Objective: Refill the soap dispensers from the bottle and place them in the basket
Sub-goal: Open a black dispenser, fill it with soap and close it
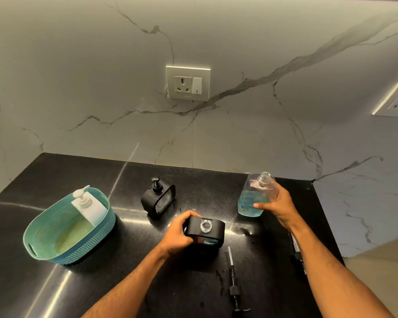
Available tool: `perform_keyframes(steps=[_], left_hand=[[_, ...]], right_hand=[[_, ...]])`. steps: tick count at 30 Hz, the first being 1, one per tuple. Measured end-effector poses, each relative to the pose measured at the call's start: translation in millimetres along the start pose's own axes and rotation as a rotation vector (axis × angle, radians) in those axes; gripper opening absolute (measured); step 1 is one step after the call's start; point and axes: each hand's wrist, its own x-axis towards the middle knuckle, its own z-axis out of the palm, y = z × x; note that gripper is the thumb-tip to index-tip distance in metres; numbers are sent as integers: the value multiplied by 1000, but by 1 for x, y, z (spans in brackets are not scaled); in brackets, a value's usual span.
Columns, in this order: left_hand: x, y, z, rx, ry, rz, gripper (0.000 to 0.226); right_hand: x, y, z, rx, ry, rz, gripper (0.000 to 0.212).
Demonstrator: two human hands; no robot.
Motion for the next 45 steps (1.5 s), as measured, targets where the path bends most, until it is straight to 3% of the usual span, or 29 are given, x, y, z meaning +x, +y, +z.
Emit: perform_keyframes(steps=[11, 24, 34, 39, 45], left_hand=[[-15, 3, 2, 9, -13, -12, 53], [-41, 0, 5, -1, -38, -22, 57], [-60, -5, 4, -23, -51, -12, 56], [-65, -11, 2, -10, -62, -16, 53], [-68, -14, 1, 7, -65, -6, 52]], right_hand=[[-65, 27, 3, -126, 251, 0, 76], [-157, 55, 97, -566, 162, 63, 44], [-206, 46, 132, -975, 125, 179, 41], [-216, 43, 138, -963, 179, 194, 30], [-217, 4, 134, -875, 378, 99, 33]])
